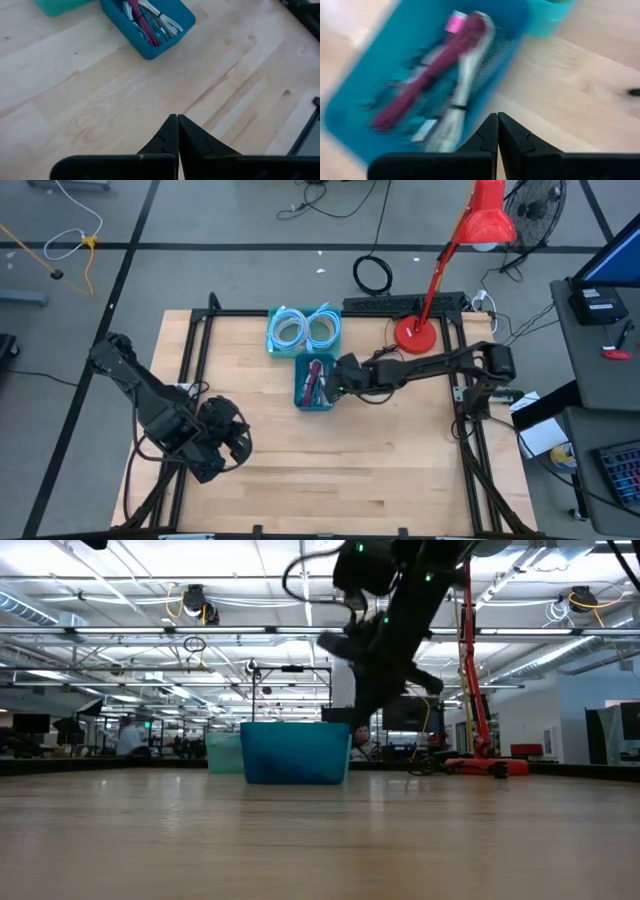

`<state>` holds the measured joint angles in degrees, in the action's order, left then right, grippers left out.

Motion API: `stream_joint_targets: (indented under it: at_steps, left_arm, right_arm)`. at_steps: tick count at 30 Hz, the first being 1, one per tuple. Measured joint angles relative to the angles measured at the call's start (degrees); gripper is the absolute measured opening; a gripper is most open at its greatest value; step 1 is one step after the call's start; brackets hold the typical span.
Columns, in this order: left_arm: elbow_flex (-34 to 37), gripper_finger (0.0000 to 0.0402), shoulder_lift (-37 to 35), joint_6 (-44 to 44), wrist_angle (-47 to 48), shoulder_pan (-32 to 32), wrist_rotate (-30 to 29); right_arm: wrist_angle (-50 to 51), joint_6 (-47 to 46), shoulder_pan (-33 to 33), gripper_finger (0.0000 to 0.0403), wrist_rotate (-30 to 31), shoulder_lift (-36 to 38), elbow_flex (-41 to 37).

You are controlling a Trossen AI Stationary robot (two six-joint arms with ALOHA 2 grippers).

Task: Pick & Place USB Port
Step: Return to Home Position

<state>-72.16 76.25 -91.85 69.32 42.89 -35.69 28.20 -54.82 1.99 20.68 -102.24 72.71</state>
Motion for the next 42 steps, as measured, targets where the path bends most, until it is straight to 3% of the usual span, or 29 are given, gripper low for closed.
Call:
stream_joint_targets:
  at_steps: [6, 13, 22, 26, 33, 42]
  left_arm:
    - [0.00, 0.0000, -2.99, 2.17, 1.30, 0.19, -2.13]
    - [1.43, 0.0000, -12.67, 4.76, 7.19, 4.99, -14.74]
    - [17.24, 0.0000, -32.10, 1.51, -1.28, 14.75, -33.50]
    - [25.21, 0.0000, -37.92, 1.49, -7.18, 16.03, -34.96]
    - [30.45, 0.0000, -40.70, 1.72, -14.29, 15.98, -34.96]
    - [30.45, 0.0000, -40.67, 1.90, -16.00, 15.96, -34.43]
  right_arm:
    - [-9.56, 6.62, -3.04, 0.0000, -1.47, 5.90, -0.04]
    - [-15.16, 17.51, -6.09, 0.0000, -10.84, 16.70, -0.07]
    - [-15.79, 25.88, -11.00, 0.0000, -14.56, 30.11, -0.11]
    - [-16.14, 27.52, -13.35, 0.0000, -19.86, 34.79, -3.33]
    - [-24.44, 25.53, -18.78, 0.0000, -22.28, 45.16, -21.08]
    - [-58.80, 27.67, -20.39, 0.0000, -20.57, 63.19, -54.41]
